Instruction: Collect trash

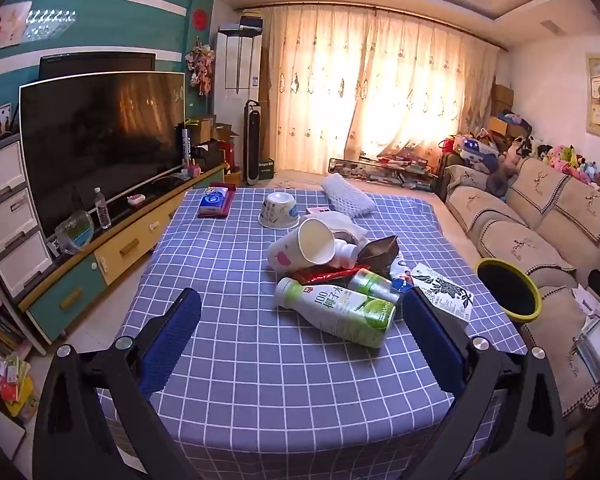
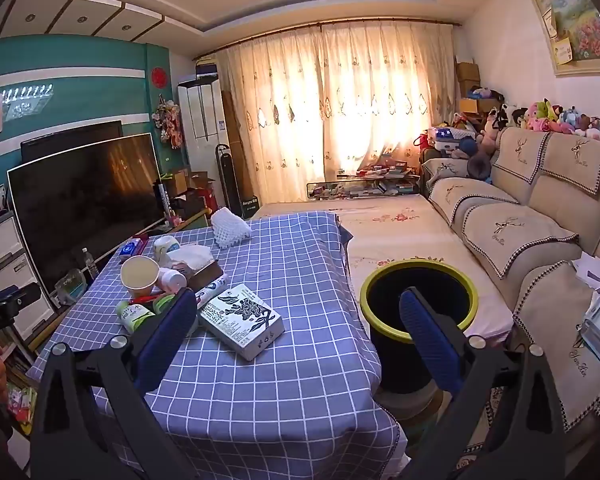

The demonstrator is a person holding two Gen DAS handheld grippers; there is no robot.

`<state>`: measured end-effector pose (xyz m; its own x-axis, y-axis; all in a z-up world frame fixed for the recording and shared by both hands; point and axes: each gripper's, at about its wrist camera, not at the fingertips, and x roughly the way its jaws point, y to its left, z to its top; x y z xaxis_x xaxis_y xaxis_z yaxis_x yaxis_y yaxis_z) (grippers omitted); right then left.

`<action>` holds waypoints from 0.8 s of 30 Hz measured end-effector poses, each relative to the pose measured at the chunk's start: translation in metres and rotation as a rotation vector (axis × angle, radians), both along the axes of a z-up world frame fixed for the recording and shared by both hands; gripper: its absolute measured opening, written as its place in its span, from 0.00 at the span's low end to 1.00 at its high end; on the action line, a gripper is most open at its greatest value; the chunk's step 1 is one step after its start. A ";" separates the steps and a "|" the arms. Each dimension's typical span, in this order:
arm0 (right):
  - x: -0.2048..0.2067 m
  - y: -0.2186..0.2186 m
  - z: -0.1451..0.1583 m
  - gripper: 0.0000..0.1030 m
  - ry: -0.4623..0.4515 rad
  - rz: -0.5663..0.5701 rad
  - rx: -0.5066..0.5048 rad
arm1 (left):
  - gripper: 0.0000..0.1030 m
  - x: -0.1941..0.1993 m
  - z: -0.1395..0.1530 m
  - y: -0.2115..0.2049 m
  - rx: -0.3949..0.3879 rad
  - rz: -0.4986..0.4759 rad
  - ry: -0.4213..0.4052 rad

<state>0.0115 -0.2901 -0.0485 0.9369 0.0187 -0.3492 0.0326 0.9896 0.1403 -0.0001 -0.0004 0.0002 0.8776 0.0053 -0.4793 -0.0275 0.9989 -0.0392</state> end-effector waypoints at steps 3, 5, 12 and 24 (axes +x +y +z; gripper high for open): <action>0.000 0.000 0.000 0.94 0.000 -0.002 0.000 | 0.96 0.000 0.001 -0.002 0.018 0.012 -0.008; 0.000 0.000 0.000 0.94 -0.001 -0.003 -0.001 | 0.96 0.001 0.002 -0.005 0.011 0.002 -0.011; 0.002 0.002 -0.004 0.94 0.003 0.001 0.009 | 0.96 -0.011 0.008 0.003 -0.007 0.003 -0.041; 0.004 -0.002 -0.006 0.94 0.021 -0.005 0.013 | 0.96 -0.012 0.009 0.002 -0.002 -0.006 -0.042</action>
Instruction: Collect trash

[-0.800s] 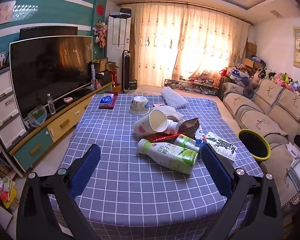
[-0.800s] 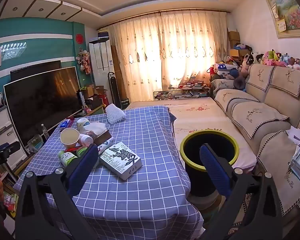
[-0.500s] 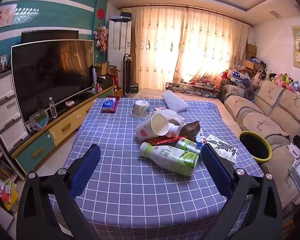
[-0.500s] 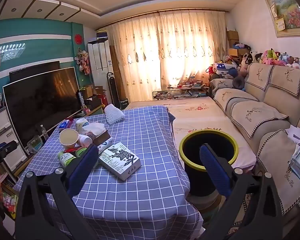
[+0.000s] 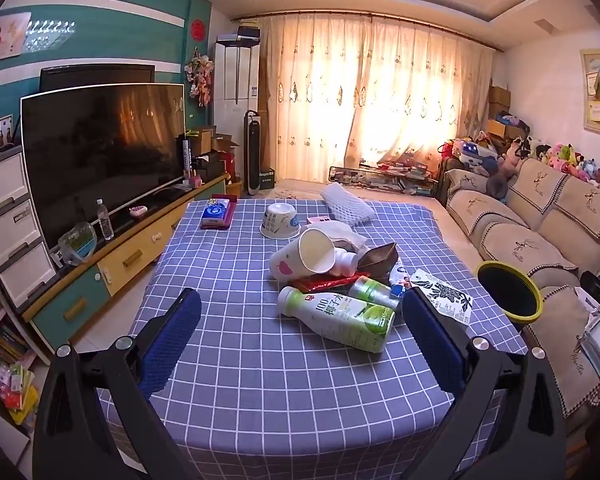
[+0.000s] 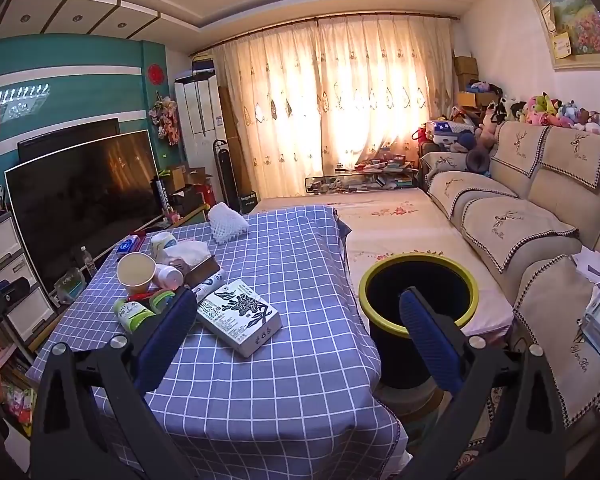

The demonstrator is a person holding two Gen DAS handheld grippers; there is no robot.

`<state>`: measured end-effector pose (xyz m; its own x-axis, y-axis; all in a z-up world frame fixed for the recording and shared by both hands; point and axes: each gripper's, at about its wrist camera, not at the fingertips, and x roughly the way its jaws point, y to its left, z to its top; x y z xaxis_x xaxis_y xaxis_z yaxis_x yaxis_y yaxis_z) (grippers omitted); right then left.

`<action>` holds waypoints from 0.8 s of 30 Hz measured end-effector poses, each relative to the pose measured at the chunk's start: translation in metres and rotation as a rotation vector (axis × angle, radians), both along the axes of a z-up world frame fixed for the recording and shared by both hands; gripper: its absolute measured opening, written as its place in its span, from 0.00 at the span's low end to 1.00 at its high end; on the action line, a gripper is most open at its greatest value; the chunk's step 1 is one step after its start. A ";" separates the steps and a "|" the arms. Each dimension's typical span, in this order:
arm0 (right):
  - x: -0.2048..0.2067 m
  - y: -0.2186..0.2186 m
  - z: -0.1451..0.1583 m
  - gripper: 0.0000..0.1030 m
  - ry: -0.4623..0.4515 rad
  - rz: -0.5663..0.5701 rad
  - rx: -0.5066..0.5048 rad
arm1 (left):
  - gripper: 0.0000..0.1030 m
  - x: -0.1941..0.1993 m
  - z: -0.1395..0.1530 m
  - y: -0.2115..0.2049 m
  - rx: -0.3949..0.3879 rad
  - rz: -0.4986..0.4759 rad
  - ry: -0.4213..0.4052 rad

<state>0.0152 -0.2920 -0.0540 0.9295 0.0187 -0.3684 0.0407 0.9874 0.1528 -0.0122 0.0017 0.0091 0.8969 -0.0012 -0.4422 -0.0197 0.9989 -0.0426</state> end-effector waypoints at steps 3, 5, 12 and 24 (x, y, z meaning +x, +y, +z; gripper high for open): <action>0.000 0.000 -0.002 0.94 0.004 0.001 0.002 | 0.96 -0.002 0.001 0.000 -0.001 -0.003 -0.003; 0.002 -0.001 -0.001 0.94 0.008 0.002 0.003 | 0.96 -0.002 0.001 -0.001 -0.001 -0.005 -0.002; 0.003 -0.002 -0.002 0.94 0.013 0.001 0.003 | 0.96 -0.002 0.000 -0.004 -0.003 -0.011 0.000; 0.005 -0.002 -0.004 0.94 0.023 0.003 0.010 | 0.96 0.001 -0.003 -0.007 -0.007 -0.014 0.010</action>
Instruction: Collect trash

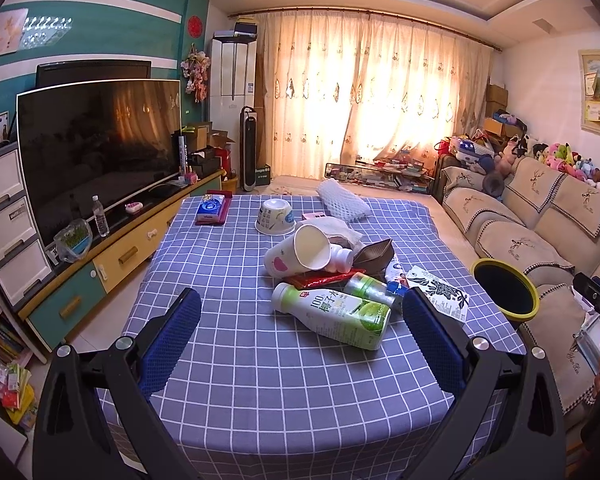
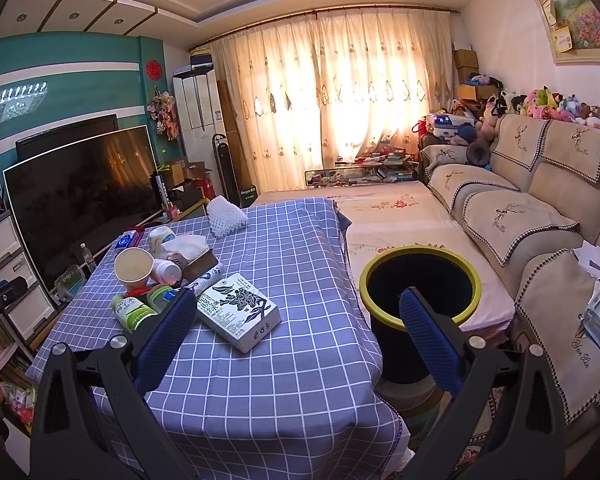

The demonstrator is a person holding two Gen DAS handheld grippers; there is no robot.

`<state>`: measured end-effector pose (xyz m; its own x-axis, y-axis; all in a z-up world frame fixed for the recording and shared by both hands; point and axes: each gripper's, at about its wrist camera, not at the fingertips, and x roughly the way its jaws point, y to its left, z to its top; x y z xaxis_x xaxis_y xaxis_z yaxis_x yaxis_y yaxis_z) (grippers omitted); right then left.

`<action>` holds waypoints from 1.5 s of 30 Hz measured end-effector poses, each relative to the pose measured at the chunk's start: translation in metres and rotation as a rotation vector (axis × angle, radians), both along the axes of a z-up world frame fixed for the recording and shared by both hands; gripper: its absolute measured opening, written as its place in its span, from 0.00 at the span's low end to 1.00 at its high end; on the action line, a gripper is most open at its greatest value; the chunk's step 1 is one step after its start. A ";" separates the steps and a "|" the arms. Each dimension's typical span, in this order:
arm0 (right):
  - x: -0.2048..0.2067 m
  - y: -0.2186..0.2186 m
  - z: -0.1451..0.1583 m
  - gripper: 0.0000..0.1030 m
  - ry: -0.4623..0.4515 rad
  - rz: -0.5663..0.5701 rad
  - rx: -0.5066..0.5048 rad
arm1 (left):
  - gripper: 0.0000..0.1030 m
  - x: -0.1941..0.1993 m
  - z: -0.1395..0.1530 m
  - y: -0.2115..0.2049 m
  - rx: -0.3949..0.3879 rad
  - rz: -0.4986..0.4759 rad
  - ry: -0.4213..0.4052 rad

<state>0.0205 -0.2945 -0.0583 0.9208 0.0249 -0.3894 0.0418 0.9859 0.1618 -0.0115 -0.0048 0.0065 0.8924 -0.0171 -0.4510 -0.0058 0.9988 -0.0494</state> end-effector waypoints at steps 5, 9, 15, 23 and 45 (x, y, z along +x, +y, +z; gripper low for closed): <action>0.001 0.001 -0.002 0.94 0.003 -0.003 0.003 | 0.96 0.001 -0.001 -0.001 0.000 -0.002 0.000; 0.002 0.000 -0.001 0.94 0.008 -0.004 0.005 | 0.96 0.001 -0.002 -0.002 -0.001 -0.002 0.001; 0.003 -0.001 -0.003 0.94 0.013 -0.003 0.007 | 0.96 0.004 -0.007 -0.001 -0.003 -0.006 0.008; 0.005 -0.001 -0.005 0.94 0.020 -0.001 0.010 | 0.96 0.005 -0.007 0.000 -0.003 -0.008 0.009; 0.007 -0.002 -0.009 0.94 0.031 0.000 0.013 | 0.96 0.006 -0.009 -0.001 -0.002 -0.008 0.013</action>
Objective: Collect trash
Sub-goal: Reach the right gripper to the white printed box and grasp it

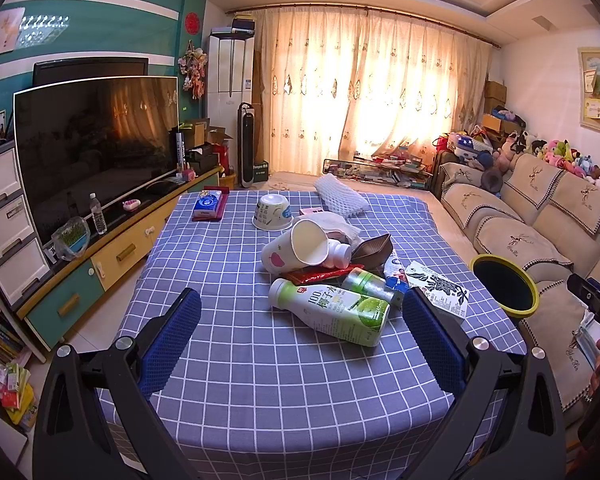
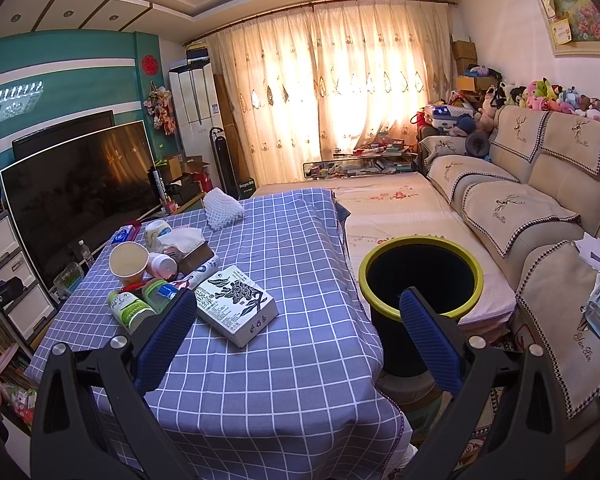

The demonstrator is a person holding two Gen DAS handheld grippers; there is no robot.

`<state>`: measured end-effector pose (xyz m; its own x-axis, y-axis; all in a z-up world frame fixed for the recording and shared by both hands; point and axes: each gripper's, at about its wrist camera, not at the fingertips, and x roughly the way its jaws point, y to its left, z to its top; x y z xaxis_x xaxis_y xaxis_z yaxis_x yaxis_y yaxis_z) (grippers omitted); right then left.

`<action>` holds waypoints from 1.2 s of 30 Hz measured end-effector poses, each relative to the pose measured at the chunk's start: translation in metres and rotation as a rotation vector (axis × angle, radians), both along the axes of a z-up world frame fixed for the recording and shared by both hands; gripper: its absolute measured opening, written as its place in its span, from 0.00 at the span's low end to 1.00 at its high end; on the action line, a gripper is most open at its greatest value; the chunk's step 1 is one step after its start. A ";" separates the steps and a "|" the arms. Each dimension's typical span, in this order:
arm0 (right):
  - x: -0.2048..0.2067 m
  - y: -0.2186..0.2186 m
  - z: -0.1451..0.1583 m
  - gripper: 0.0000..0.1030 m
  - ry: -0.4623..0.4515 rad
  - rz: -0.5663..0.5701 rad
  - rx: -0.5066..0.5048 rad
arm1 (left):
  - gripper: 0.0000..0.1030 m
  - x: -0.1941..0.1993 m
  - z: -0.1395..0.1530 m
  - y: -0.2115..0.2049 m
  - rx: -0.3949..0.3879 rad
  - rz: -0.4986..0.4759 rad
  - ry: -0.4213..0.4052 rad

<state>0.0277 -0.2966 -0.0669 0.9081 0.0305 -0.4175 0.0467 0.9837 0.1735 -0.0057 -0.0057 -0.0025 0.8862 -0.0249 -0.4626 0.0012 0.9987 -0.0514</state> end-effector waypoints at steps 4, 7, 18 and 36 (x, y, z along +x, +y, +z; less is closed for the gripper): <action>0.004 -0.001 -0.003 0.94 0.013 0.008 0.003 | 0.96 0.001 -0.002 0.000 0.001 0.000 0.007; 0.011 0.000 -0.007 0.94 0.026 0.019 0.000 | 0.96 0.003 -0.003 0.000 0.001 -0.002 0.015; 0.074 0.026 -0.045 0.94 0.168 0.246 -0.081 | 0.96 0.019 -0.015 -0.005 0.009 -0.013 0.053; 0.184 0.058 -0.100 0.94 0.382 0.558 -0.228 | 0.96 0.065 -0.039 -0.011 0.012 -0.003 0.128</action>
